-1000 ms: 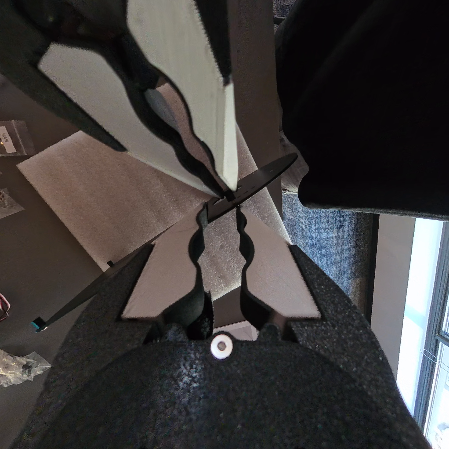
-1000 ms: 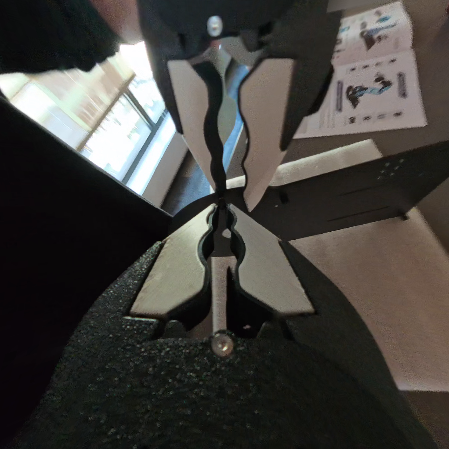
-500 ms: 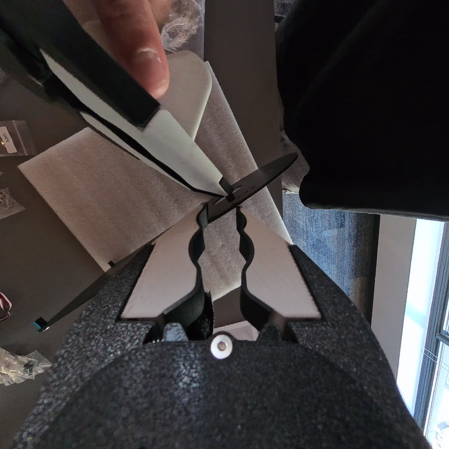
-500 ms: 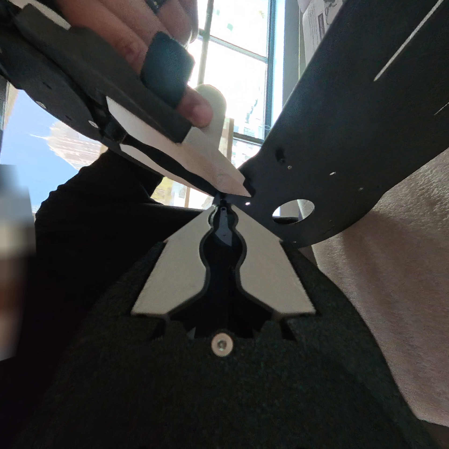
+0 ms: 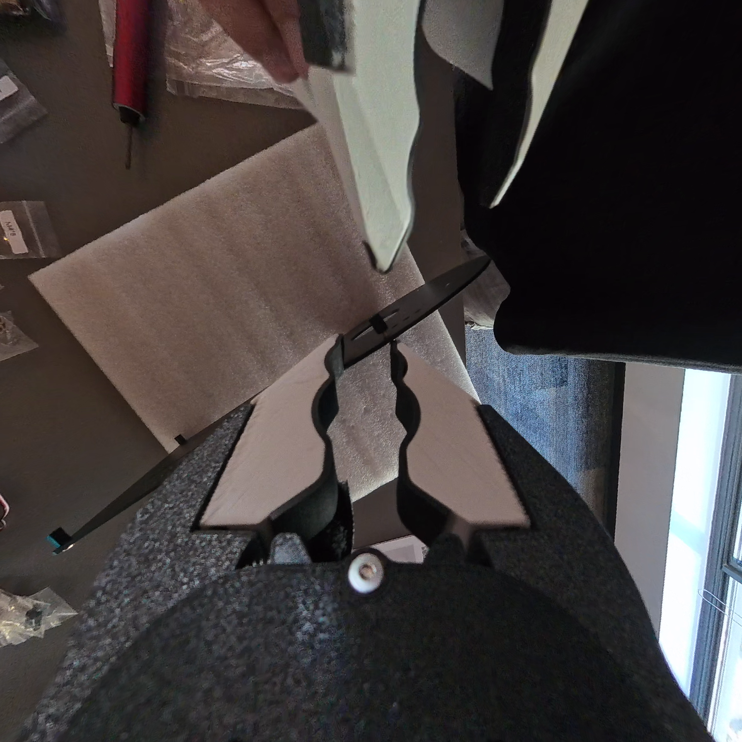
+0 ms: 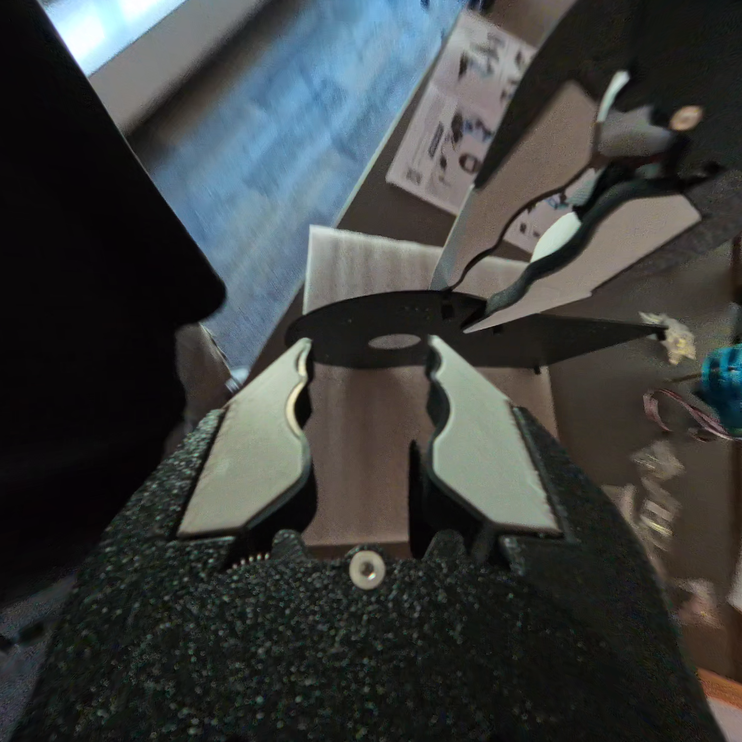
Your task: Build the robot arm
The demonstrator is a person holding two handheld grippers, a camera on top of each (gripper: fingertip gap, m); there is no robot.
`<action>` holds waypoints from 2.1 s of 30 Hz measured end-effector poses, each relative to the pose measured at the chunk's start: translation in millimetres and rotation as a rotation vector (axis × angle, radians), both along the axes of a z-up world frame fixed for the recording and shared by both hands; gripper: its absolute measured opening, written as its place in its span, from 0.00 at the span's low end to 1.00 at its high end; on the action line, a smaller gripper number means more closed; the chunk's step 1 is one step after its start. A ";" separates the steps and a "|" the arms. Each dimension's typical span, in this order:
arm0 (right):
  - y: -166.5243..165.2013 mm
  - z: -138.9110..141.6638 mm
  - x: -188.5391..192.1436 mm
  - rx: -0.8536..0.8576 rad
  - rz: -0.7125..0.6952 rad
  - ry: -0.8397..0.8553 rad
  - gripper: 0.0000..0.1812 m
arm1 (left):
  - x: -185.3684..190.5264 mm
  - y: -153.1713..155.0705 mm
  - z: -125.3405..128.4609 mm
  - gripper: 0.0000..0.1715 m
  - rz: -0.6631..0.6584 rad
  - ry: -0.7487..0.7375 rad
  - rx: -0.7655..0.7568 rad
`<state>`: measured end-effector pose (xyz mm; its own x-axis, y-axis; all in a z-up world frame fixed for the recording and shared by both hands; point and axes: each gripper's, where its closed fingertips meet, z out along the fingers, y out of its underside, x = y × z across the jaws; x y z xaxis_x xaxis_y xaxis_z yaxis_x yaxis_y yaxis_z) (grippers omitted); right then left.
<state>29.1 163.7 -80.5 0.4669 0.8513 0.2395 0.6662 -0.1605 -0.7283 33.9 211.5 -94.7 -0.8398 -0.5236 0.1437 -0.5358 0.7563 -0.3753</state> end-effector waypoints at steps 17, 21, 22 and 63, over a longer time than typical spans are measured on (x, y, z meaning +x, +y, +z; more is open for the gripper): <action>20.8 -24.2 -6.7 0.085 0.036 -0.351 0.46 | -1.3 0.7 0.0 0.13 -0.002 -0.006 0.006; 17.2 -13.2 -9.4 0.107 0.044 -0.336 0.43 | -1.7 0.9 0.0 0.13 -0.006 0.000 0.007; 16.8 -13.1 -10.0 0.104 0.046 -0.337 0.43 | -1.7 1.0 0.0 0.13 -0.006 0.000 0.006; 19.7 -18.2 -8.6 0.102 0.036 -0.416 0.42 | -2.8 1.1 0.3 0.13 -0.004 0.002 -0.005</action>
<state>20.5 183.4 -98.7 0.2827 0.8276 0.4849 0.9105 -0.0726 -0.4071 31.1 212.5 -94.4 -0.8414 -0.5196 0.1481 -0.5337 0.7564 -0.3782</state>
